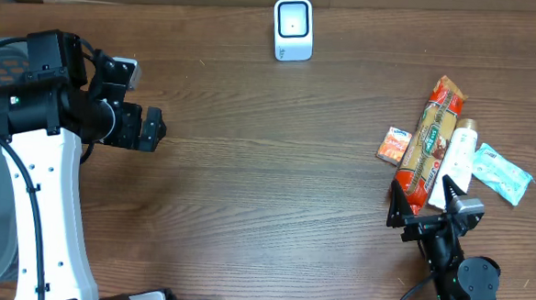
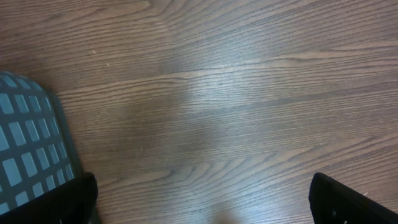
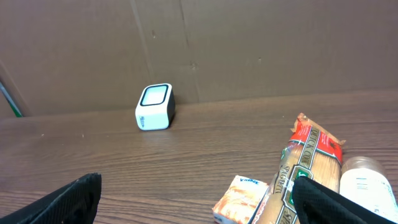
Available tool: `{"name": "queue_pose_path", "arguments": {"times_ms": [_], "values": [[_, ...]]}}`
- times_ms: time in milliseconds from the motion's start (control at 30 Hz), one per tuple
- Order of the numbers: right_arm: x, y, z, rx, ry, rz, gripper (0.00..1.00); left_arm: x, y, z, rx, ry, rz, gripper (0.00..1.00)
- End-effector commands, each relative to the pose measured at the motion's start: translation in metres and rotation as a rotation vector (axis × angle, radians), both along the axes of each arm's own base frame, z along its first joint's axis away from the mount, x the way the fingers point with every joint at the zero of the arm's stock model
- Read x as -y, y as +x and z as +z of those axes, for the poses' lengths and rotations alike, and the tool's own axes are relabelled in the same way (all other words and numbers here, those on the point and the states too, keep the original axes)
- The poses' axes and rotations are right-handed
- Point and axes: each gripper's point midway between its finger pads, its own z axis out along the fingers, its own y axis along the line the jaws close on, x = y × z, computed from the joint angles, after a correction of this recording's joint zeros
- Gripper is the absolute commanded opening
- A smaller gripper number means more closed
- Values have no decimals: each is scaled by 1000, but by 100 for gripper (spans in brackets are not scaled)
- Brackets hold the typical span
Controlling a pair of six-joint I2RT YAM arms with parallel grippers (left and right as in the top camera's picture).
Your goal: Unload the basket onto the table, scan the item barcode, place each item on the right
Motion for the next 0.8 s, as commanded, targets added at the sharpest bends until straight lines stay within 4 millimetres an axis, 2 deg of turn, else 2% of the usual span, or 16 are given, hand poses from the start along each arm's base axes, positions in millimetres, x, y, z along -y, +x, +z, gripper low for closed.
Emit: {"name": "queue_pose_path", "arguments": {"times_ms": [0,367,467,567,667,767], "values": [[1,0,-2,4,5,-2,100,2,0,5,19,-7,-6,100],[1,0,-2,4,5,-2,100,2,1,5,20,-6,-6,100],[1,0,-2,4,5,-2,100,3,-2,11,40,-2,-6,100],[1,0,-2,4,5,-2,100,0,10,32,173,42,-27,100],[1,0,-2,4,5,-2,100,-3,29,61,388,83,-31,100],[1,0,-2,4,5,-2,100,-4,37,85,602,135,-32,100]]}}
